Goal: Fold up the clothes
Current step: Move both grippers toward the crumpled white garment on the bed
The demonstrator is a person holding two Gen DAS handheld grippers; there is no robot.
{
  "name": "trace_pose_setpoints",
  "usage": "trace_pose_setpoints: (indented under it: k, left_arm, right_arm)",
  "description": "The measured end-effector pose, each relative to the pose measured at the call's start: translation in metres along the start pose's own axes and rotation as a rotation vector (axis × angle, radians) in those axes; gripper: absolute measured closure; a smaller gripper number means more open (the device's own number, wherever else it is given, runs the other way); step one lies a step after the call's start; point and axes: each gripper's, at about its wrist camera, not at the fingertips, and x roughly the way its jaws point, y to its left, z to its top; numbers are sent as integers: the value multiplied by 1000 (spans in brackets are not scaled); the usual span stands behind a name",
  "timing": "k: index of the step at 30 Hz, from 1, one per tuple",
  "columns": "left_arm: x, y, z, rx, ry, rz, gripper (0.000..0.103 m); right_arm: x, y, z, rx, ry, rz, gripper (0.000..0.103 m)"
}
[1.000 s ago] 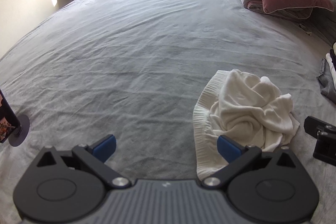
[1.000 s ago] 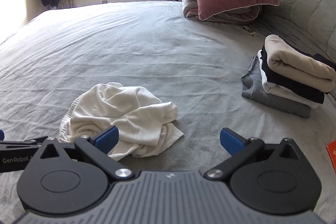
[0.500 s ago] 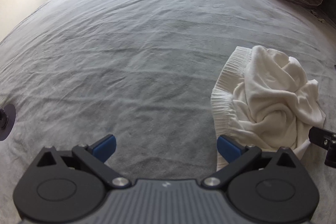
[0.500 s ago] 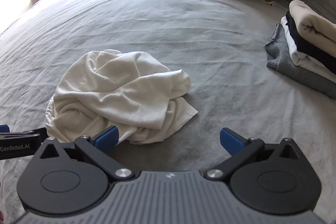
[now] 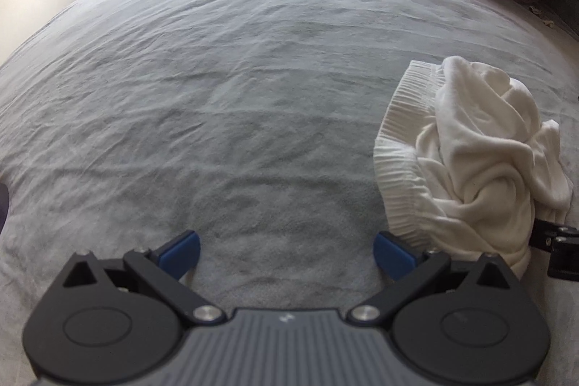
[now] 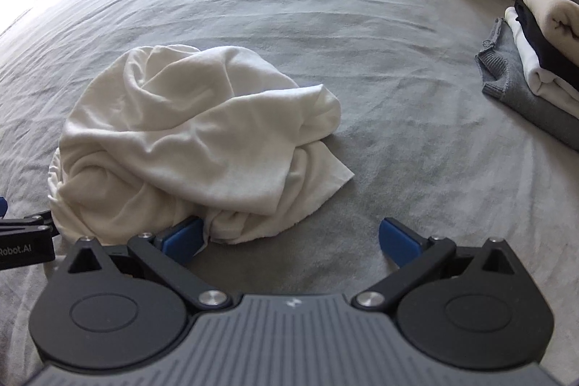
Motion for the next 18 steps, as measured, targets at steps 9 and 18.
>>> trace_pose_setpoints:
  k: [9, 18]
  left_arm:
    - [-5, 9, 4, -56, -33, -130, 0]
    - [-15, 22, 16, -169, -65, -353, 6]
  right_arm:
    - [-13, -15, 8, 35, 0, 67, 0]
    - [-25, -17, 12, 113, -15, 201, 23]
